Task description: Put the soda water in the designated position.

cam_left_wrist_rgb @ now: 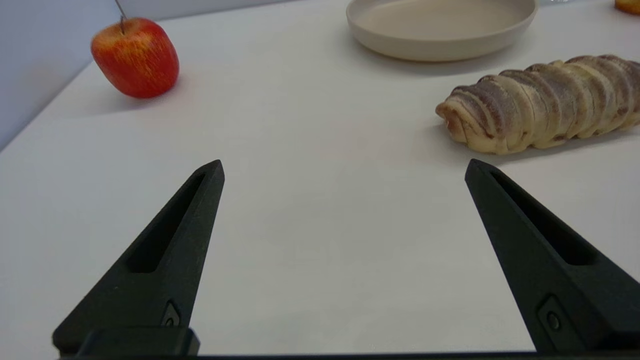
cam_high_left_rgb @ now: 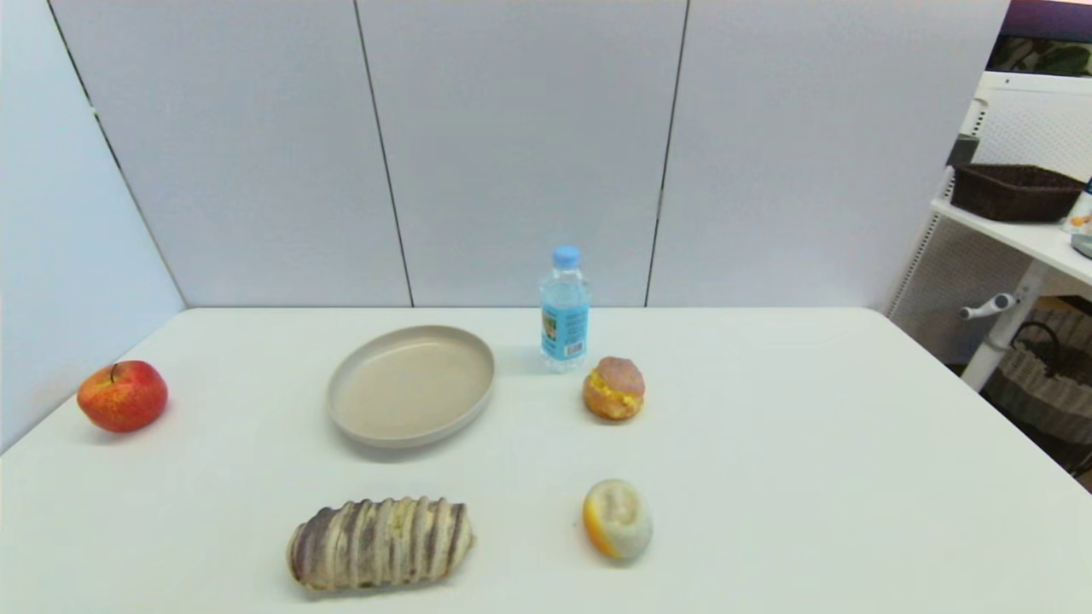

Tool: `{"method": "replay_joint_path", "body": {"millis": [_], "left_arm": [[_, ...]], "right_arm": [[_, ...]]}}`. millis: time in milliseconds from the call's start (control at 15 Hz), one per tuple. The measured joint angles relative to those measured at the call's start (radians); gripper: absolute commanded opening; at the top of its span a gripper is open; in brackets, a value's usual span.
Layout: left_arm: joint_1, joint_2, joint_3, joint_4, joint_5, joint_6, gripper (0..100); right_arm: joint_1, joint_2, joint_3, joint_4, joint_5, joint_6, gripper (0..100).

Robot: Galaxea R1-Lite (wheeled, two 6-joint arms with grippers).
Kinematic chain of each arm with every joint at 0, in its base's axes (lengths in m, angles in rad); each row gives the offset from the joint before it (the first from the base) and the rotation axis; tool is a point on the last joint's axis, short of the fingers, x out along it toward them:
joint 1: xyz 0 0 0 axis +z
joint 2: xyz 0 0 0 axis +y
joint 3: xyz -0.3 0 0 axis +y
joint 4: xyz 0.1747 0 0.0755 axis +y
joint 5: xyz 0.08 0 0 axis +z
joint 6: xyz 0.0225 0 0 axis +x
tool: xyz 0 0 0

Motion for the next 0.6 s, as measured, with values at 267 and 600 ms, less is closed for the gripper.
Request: {"method": "replay_joint_path", "body": {"millis": [267, 600], "left_arm": [[0.002, -0.061, 0.001, -0.002, -0.004, 0.051, 100], [0.003, -0.073, 0.001, -0.007, -0.02, 0.109, 100]], "right_arm": [[0.0, 0.0, 0.0, 0.0, 0.0, 0.0, 100], [0.0, 0.0, 0.0, 0.0, 0.0, 0.0, 100]]}}
